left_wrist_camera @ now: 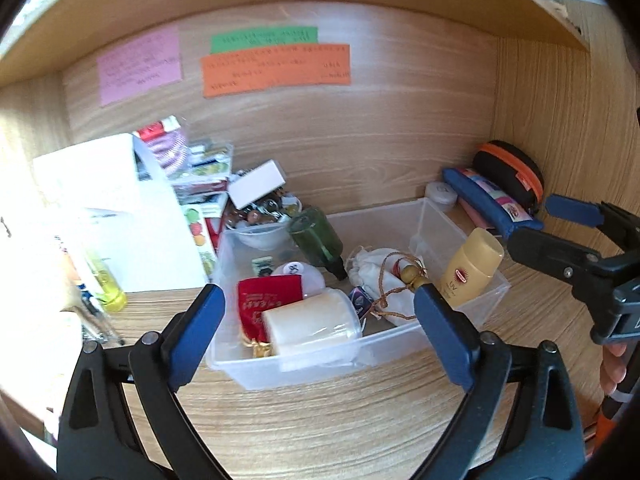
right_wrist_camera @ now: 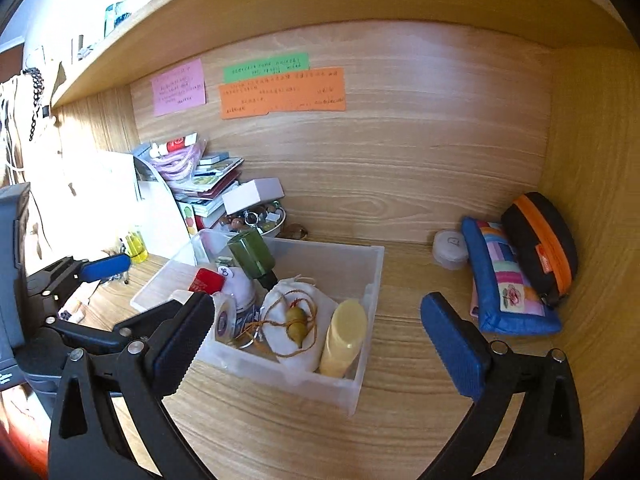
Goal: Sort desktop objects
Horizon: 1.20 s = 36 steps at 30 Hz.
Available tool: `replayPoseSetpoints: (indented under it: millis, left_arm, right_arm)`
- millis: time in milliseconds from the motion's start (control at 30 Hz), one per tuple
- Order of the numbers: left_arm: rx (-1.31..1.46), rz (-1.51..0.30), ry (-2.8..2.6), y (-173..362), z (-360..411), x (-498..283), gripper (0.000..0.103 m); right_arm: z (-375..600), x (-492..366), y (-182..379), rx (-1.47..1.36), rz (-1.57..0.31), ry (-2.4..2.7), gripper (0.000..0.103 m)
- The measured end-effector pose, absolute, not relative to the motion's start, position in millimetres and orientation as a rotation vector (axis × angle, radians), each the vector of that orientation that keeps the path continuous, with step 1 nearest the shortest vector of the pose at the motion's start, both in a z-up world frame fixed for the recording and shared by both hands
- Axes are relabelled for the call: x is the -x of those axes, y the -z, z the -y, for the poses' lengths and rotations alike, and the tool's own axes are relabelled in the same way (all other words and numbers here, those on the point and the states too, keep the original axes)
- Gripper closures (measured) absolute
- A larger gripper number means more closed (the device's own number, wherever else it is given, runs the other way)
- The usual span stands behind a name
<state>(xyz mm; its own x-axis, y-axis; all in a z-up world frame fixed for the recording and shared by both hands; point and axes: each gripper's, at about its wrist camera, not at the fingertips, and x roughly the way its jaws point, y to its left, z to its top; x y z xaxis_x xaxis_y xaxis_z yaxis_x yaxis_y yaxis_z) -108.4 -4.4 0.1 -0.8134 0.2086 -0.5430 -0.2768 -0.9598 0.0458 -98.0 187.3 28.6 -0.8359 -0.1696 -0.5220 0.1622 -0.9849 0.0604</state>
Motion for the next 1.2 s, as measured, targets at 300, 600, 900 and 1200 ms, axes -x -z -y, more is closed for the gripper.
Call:
replayPoseSetpoints:
  millis: [300,600,900,1200]
  left_arm:
    - [0.728,-0.196,-2.836,-9.2,9.2,72.9,0.005]
    - [0.692,-0.110,-2.841,-12.0,10.9,47.8,0.004]
    - [0.687,-0.090,-2.854,-11.0,11.6,39.3,0.004]
    - [0.765,0.021,-2.822,0.5,25.4,54.5,0.004]
  right_arm:
    - [-181.6,65.9,-26.9,-0.772,0.059,2.898,0.000]
    - [-172.6,37.0,-27.2,-0.726,0.024,2.947,0.000]
    - [-165.7,19.7,-17.5,-0.738,-0.036,3.000,0.000]
    - [-165.2,18.2,-19.4,-0.727,-0.065,3.027,0.000]
